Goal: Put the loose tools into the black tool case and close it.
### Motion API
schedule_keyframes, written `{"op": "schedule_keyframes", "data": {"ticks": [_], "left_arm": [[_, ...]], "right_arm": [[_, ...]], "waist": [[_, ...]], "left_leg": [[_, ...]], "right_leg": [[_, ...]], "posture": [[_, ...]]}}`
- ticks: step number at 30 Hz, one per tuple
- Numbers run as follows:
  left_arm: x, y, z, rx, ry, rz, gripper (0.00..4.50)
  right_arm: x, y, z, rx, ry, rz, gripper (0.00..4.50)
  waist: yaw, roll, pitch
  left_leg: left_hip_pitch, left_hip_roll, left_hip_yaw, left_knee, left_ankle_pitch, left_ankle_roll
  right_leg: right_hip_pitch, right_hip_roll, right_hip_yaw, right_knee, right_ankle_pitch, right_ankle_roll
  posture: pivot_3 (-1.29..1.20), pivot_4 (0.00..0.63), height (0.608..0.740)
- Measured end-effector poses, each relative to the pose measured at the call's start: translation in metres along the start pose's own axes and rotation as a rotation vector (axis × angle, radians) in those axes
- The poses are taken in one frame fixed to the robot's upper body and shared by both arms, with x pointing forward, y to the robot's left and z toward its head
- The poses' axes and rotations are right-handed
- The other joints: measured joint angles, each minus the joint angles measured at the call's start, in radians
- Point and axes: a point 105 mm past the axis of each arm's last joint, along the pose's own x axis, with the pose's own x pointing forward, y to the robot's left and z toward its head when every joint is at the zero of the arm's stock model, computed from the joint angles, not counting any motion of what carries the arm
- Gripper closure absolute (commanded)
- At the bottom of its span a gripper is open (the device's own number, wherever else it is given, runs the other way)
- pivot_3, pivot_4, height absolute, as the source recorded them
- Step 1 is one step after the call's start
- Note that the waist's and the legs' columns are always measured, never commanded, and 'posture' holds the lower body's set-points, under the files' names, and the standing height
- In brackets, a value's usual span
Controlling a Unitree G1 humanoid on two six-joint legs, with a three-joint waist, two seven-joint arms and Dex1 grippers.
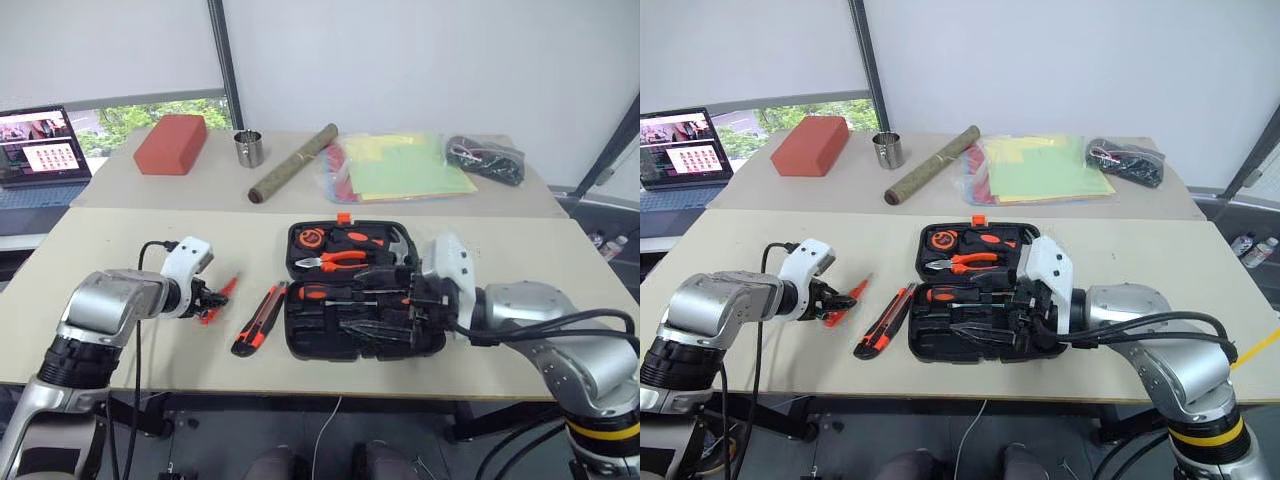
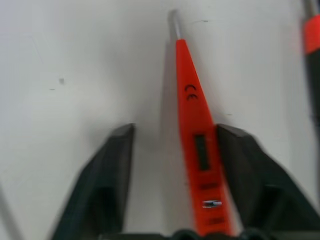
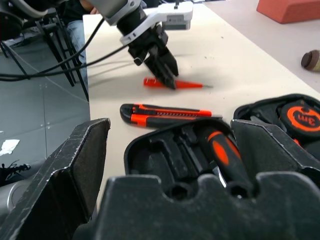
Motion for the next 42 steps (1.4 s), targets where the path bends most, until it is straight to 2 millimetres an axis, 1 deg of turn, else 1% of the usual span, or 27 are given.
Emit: {"op": "schedule_keyframes", "data": {"ticks": [1, 2, 5, 7, 8, 10, 11, 12, 13, 14, 15, 16, 19, 21, 23, 26, 28, 30, 33, 35, 42], "left_arm": [[0.000, 0.001, 0.000, -0.002, 0.000, 0.003, 3.72], [-0.002, 0.003, 0.005, 0.000, -0.012, -0.003, 4.01], [-0.003, 0.004, 0.009, 0.053, -0.040, -0.063, 4.08], [-0.008, -0.006, 0.021, 0.149, -0.087, -0.170, 4.08], [-0.013, -0.013, 0.033, 0.213, -0.127, -0.235, 4.08], [-0.036, -0.039, 0.070, 0.411, -0.263, -0.417, 4.08], [-0.051, -0.059, 0.092, 0.545, -0.342, -0.521, 4.08], [-0.060, -0.075, 0.103, 0.637, -0.386, -0.592, 4.08], [-0.063, -0.089, 0.108, 0.711, -0.403, -0.654, 4.08], [-0.062, -0.096, 0.108, 0.748, -0.401, -0.690, 4.08], [-0.055, -0.106, 0.106, 0.782, -0.377, -0.739, 4.08], [-0.043, -0.117, 0.099, 0.806, -0.327, -0.798, 4.08], [-0.019, -0.137, 0.077, 0.859, -0.159, -0.904, 4.08], [-0.005, -0.149, 0.075, 0.906, -0.094, -0.910, 4.08], [0.006, -0.157, 0.081, 0.907, -0.077, -0.884, 4.08], [0.013, -0.157, 0.083, 0.879, -0.041, -0.862, 4.08], [0.016, -0.157, 0.079, 0.856, -0.001, -0.869, 4.08], [0.018, -0.158, 0.074, 0.866, 0.038, -0.876, 4.08], [0.019, -0.159, 0.072, 0.878, 0.060, -0.875, 4.08], [0.024, -0.163, 0.069, 0.862, 0.082, -0.877, 4.08], [0.027, -0.166, 0.073, 0.830, 0.114, -0.861, 4.08]], "right_arm": [[-0.001, 0.000, -0.001, 0.002, 0.006, -0.002, 0.00], [-0.004, 0.001, -0.004, 0.006, 0.019, -0.006, 0.00], [-0.009, 0.005, -0.009, 0.029, 0.043, 0.011, 0.00], [-0.013, 0.010, -0.013, 0.051, 0.065, 0.031, 0.00], [-0.015, 0.012, -0.015, 0.057, 0.074, 0.041, 0.00], [-0.021, 0.015, -0.018, 0.066, 0.092, 0.039, 0.00], [-0.022, 0.015, -0.020, 0.073, 0.097, 0.034, 0.00], [-0.023, 0.016, -0.020, 0.077, 0.096, 0.034, 0.00], [-0.023, 0.016, -0.020, 0.080, 0.094, 0.031, 0.00], [-0.023, 0.016, -0.020, 0.081, 0.093, 0.030, 0.00], [-0.024, 0.015, -0.020, 0.083, 0.091, 0.019, 0.00], [-0.024, 0.014, -0.020, 0.084, 0.088, 0.006, 0.00], [-0.024, 0.012, -0.019, 0.088, 0.078, -0.021, 0.00], [-0.025, 0.013, -0.019, 0.090, 0.070, -0.041, 0.00], [-0.025, 0.015, -0.019, 0.090, 0.070, -0.053, 0.00], [-0.025, 0.017, -0.019, 0.089, 0.068, -0.070, 0.00], [-0.026, 0.016, -0.021, 0.097, 0.071, -0.089, 0.00], [-0.027, 0.014, -0.020, 0.097, 0.068, -0.110, 0.00], [-0.029, 0.011, -0.019, 0.089, 0.065, -0.134, 0.00], [-0.029, 0.010, -0.019, 0.088, 0.066, -0.145, 0.00], [-0.030, 0.008, -0.019, 0.090, 0.064, -0.172, 0.00]], "waist": [[0.001, 0.000, 0.000], [0.005, 0.000, 0.000], [0.008, -0.001, 0.000], [0.009, -0.003, 0.002], [0.010, -0.005, 0.003], [0.013, -0.006, 0.003], [0.014, -0.006, 0.003], [0.014, -0.005, 0.002], [0.013, -0.005, 0.002], [0.011, -0.004, 0.002], [0.009, -0.005, 0.002], [0.006, -0.005, 0.002], [-0.001, -0.006, 0.003], [0.000, -0.006, 0.003], [0.001, -0.006, 0.003], [-0.003, -0.006, 0.003], [-0.003, -0.006, 0.003], [-0.002, -0.006, 0.003], [-0.002, -0.006, 0.003], [0.001, -0.006, 0.003], [0.006, -0.006, 0.003]], "left_leg": [[0.000, 0.000, 0.000, 0.000, 0.000, 0.000], [-0.001, 0.000, 0.000, 0.000, 0.000, 0.000], [-0.004, 0.000, 0.000, 0.000, 0.000, 0.000], [-0.007, 0.000, -0.001, 0.001, 0.000, 0.000], [-0.011, 0.000, -0.001, 0.002, 0.000, 0.000], [-0.019, 0.000, -0.002, 0.006, 0.002, 0.003], [-0.021, 0.000, -0.001, 0.007, 0.004, 0.008], [-0.020, -0.001, -0.001, 0.007, 0.006, 0.010], [-0.019, -0.001, 0.000, 0.006, 0.006, 0.011], [-0.018, -0.001, 0.001, 0.005, 0.006, 0.011], [-0.017, -0.001, 0.001, 0.005, 0.006, 0.011], [-0.017, -0.001, 0.001, 0.005, 0.007, 0.012], [-0.018, 0.001, 0.001, 0.006, 0.007, 0.012], [-0.019, 0.002, 0.001, 0.006, 0.007, 0.013], [-0.021, 0.002, 0.001, 0.007, 0.008, 0.014], [-0.022, 0.002, 0.001, 0.007, 0.008, 0.015], [-0.023, 0.002, 0.001, 0.007, 0.008, 0.015], [-0.023, 0.002, 0.000, 0.007, 0.008, 0.015], [-0.023, 0.002, 0.000, 0.008, 0.008, 0.016], [-0.023, 0.002, 0.000, 0.010, 0.007, 0.017], [-0.024, 0.002, 0.000, 0.012, 0.006, 0.019]], "right_leg": [[0.000, 0.000, 0.000, 0.000, 0.000, -0.001], [0.000, 0.000, -0.001, 0.000, 0.001, -0.002], [-0.004, 0.000, -0.001, 0.000, 0.002, -0.003], [-0.006, 0.000, -0.003, -0.001, 0.002, -0.003], [-0.008, 0.000, -0.003, -0.001, 0.002, -0.003], [-0.013, 0.000, -0.006, -0.002, 0.002, -0.003], [-0.014, 0.000, -0.006, -0.002, 0.002, -0.003], [-0.012, 0.000, -0.006, -0.004, 0.002, -0.002], [-0.010, 0.000, -0.006, -0.005, 0.003, -0.002], [-0.009, 0.000, -0.006, -0.005, 0.002, -0.001], [-0.009, 0.001, -0.006, -0.005, 0.002, -0.001], [-0.009, 0.003, -0.006, -0.005, 0.002, -0.001], [-0.010, 0.005, -0.005, -0.003, 0.002, -0.001], [-0.011, 0.005, -0.004, -0.003, 0.002, -0.001], [-0.013, 0.004, -0.003, -0.002, 0.002, 0.000], [-0.015, 0.004, -0.002, -0.002, 0.002, 0.000], [-0.015, 0.004, -0.003, -0.002, 0.002, 0.000], [-0.015, 0.004, -0.003, -0.002, 0.002, -0.001], [-0.015, 0.004, -0.003, -0.002, 0.002, -0.001], [-0.015, 0.004, -0.003, -0.001, 0.002, 0.000], [-0.015, 0.004, -0.002, -0.001, 0.002, 0.000]], "posture": [[0.00, 0.150, 0.736], [0.00, 0.150, 0.736], [0.00, 0.150, 0.736], [0.00, 0.150, 0.736], [0.00, 0.150, 0.736], [0.00, 0.150, 0.736], [0.00, 0.150, 0.736], [0.00, 0.150, 0.736], [0.00, 0.150, 0.736], [0.00, 0.150, 0.736], [0.00, 0.150, 0.736], [0.00, 0.150, 0.736], [0.00, 0.150, 0.736], [0.00, 0.150, 0.736], [0.00, 0.150, 0.736], [0.00, 0.150, 0.736], [0.00, 0.150, 0.736], [0.00, 0.150, 0.736], [0.00, 0.150, 0.736], [0.00, 0.150, 0.736], [0.00, 0.150, 0.736]]}}
